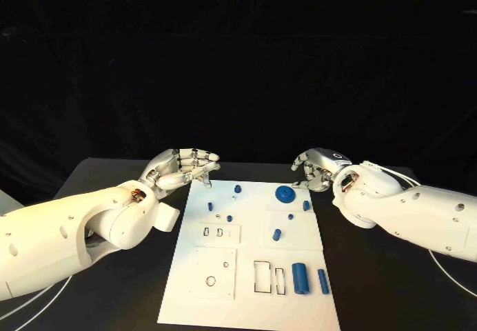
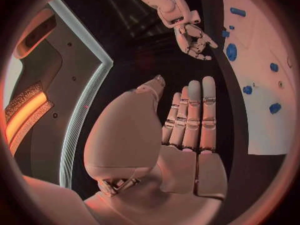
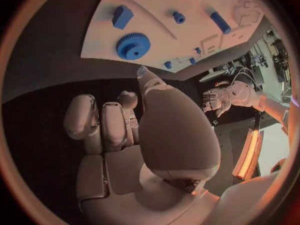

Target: Assemble the parts on the task board

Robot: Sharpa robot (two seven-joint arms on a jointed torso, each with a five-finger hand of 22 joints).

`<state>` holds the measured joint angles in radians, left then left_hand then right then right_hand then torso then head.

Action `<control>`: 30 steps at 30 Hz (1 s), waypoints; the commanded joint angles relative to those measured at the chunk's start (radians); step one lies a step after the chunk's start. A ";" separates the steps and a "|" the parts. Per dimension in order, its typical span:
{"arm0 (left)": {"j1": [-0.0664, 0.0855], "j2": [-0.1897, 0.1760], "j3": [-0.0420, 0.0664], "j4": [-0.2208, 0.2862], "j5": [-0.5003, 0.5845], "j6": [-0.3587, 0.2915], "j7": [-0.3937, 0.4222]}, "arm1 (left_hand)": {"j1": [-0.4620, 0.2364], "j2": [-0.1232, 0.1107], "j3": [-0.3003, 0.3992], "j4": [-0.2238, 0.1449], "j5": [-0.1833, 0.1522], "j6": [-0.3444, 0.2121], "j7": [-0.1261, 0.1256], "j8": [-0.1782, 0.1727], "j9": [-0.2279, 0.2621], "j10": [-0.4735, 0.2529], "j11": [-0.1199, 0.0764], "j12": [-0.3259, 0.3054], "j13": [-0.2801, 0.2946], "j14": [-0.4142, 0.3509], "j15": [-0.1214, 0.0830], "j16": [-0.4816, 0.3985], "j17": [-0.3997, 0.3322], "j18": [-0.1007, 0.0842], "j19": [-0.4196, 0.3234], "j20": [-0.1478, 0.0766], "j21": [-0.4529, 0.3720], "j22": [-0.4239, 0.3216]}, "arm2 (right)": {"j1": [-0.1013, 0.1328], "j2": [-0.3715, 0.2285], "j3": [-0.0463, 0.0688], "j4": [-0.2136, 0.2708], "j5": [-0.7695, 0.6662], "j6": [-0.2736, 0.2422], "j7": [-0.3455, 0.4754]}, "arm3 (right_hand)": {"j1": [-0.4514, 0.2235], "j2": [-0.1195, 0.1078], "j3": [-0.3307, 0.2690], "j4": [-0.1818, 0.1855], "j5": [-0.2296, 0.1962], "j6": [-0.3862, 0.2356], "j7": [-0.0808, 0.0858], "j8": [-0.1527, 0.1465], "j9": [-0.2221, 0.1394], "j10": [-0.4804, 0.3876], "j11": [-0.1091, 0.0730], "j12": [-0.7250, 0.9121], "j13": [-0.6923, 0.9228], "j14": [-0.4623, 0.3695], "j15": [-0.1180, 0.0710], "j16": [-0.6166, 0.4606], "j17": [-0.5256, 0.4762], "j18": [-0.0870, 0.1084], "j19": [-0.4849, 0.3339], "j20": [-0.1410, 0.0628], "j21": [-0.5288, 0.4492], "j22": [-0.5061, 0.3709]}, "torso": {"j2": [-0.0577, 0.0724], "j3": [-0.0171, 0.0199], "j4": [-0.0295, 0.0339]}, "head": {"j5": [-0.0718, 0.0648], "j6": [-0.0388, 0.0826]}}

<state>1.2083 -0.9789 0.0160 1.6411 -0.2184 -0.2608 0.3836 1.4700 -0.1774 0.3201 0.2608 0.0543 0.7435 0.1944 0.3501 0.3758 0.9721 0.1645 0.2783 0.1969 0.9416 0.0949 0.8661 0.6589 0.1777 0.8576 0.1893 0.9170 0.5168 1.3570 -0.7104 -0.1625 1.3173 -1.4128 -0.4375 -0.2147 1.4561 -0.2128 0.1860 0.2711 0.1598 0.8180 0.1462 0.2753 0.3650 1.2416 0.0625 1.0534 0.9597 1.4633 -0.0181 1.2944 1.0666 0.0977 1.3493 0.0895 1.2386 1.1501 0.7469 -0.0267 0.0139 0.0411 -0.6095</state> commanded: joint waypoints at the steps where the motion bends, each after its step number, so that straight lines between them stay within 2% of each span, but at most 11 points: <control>1: 0.001 0.004 0.001 -0.004 0.006 0.023 0.006 | 0.000 0.009 -0.003 0.000 -0.004 -0.007 0.038 0.000 0.002 -0.008 -0.001 0.006 0.001 -0.008 0.001 -0.007 -0.001 0.005 -0.005 0.002 0.005 0.001 | 0.001 -0.010 0.001 0.005 0.139 0.082 -0.010 | 0.012 0.007 -0.031 0.014 0.023 -0.022 0.007 0.022 0.004 0.079 0.003 0.184 0.198 0.049 0.007 0.109 0.172 -0.021 0.036 0.004 0.061 0.079 | -0.001 0.0055 -0.0002 | -0.001 -0.004; 2: 0.001 0.004 0.001 -0.005 0.006 0.024 0.006 | 0.000 0.009 -0.003 0.000 -0.004 -0.007 0.038 0.000 0.002 -0.008 -0.001 0.006 0.001 -0.008 0.001 -0.007 -0.001 0.005 -0.005 0.002 0.005 0.001 | 0.001 -0.011 0.001 0.003 0.148 0.092 -0.010 | 0.014 0.012 -0.040 0.015 0.026 -0.029 0.009 0.029 0.004 0.108 0.005 0.237 0.257 0.073 0.011 0.179 0.297 -0.005 -0.002 0.005 0.006 0.014 | -0.001 0.0063 -0.0005 | -0.001 -0.004; 4: 0.001 0.004 0.001 -0.007 0.006 0.024 0.006 | 0.000 0.009 -0.003 0.000 -0.004 -0.007 0.038 0.000 0.002 -0.008 -0.001 0.006 0.001 -0.008 0.001 -0.007 -0.001 0.005 -0.005 0.002 0.005 0.001 | 0.001 -0.010 0.001 -0.004 0.164 0.111 -0.011 | 0.015 0.019 -0.046 0.015 0.026 -0.040 0.012 0.034 0.003 0.135 0.008 0.282 0.309 0.077 0.013 0.202 0.335 -0.009 0.009 0.010 0.017 0.031 | 0.000 0.0068 -0.0009 | -0.002 -0.004; 7: 0.001 0.005 0.001 -0.009 0.005 0.025 0.006 | 0.000 0.009 -0.003 0.000 -0.004 -0.007 0.038 0.000 0.002 -0.008 -0.001 0.006 0.001 -0.008 0.001 -0.007 -0.001 0.005 -0.005 0.002 0.005 0.001 | 0.000 0.001 0.001 -0.021 0.185 0.129 -0.011 | 0.014 0.024 -0.049 0.015 0.024 -0.045 0.012 0.036 0.002 0.137 0.009 0.288 0.317 0.080 0.014 0.213 0.356 -0.011 0.017 0.011 0.027 0.045 | 0.002 0.0062 -0.0005 | -0.003 -0.005; 12: 0.001 0.006 0.001 -0.011 0.005 0.026 0.006 | 0.000 0.009 -0.003 0.000 -0.004 -0.007 0.038 0.000 0.002 -0.008 -0.001 0.006 0.001 -0.008 0.001 -0.007 -0.001 0.005 -0.005 0.002 0.005 0.001 | -0.003 0.024 0.000 -0.047 0.199 0.156 -0.014 | 0.014 0.033 -0.048 0.015 0.027 -0.046 0.013 0.041 0.001 0.158 0.010 0.317 0.351 0.086 0.015 0.229 0.389 -0.018 0.036 0.012 0.051 0.075 | 0.003 0.0056 0.0043 | -0.006 -0.011; 16: 0.001 0.006 0.001 -0.012 0.004 0.027 0.005 | 0.001 0.011 -0.002 0.000 -0.004 -0.008 0.038 0.000 0.002 -0.010 -0.001 0.007 0.001 -0.008 0.001 -0.007 -0.001 0.005 -0.006 0.002 0.006 0.001 | -0.008 0.044 0.000 -0.061 0.204 0.179 -0.018 | 0.008 0.040 -0.047 0.014 0.027 -0.051 0.014 0.042 -0.002 0.192 0.011 0.356 0.399 0.092 0.016 0.246 0.427 -0.024 0.055 0.013 0.075 0.105 | 0.007 0.0072 0.0077 | -0.009 -0.012; 25: 0.001 0.005 0.001 -0.013 0.002 0.028 0.002 | 0.001 0.011 -0.002 0.000 -0.004 -0.008 0.038 0.000 0.002 -0.010 -0.001 0.007 0.001 -0.008 0.001 -0.007 -0.001 0.005 -0.006 0.002 0.006 0.001 | -0.014 0.063 -0.001 -0.068 0.199 0.184 -0.023 | 0.006 0.044 -0.046 0.014 0.026 -0.052 0.014 0.043 -0.004 0.202 0.011 0.368 0.414 0.096 0.017 0.254 0.444 -0.028 0.065 0.013 0.090 0.123 | 0.008 0.0073 0.0071 | -0.009 -0.018; 30: 0.001 0.005 0.001 -0.014 0.002 0.030 -0.001 | 0.001 0.011 -0.002 0.000 -0.004 -0.008 0.038 0.000 0.002 -0.010 -0.001 0.007 0.001 -0.008 0.001 -0.007 -0.001 0.005 -0.006 0.002 0.006 0.001 | -0.015 0.071 -0.002 -0.071 0.184 0.183 -0.029 | 0.009 0.048 -0.041 0.012 0.023 -0.050 0.014 0.044 -0.004 0.204 0.011 0.371 0.417 0.097 0.018 0.256 0.448 -0.029 0.068 0.014 0.095 0.130 | 0.009 0.0082 0.0046 | -0.009 -0.019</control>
<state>1.2080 -0.9754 0.0158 1.6262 -0.2182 -0.2513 0.3804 1.4700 -0.1774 0.3201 0.2608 0.0543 0.7435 0.1944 0.3501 0.3772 0.9685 0.1608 0.2783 0.1966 0.9417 0.0949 0.8622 0.6590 0.1777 0.8577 0.1893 0.9169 0.5173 1.3430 -0.6419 -0.1641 1.2481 -1.2150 -0.2760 -0.2363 1.4633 -0.1710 0.1435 0.2882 0.1822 0.7718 0.1602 0.3134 0.3615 1.4401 0.0733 1.4199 1.3085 1.4666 -0.0071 1.5444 1.3080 0.0765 1.4111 0.1020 1.3301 1.2795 0.7554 -0.0192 0.0202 0.0323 -0.6281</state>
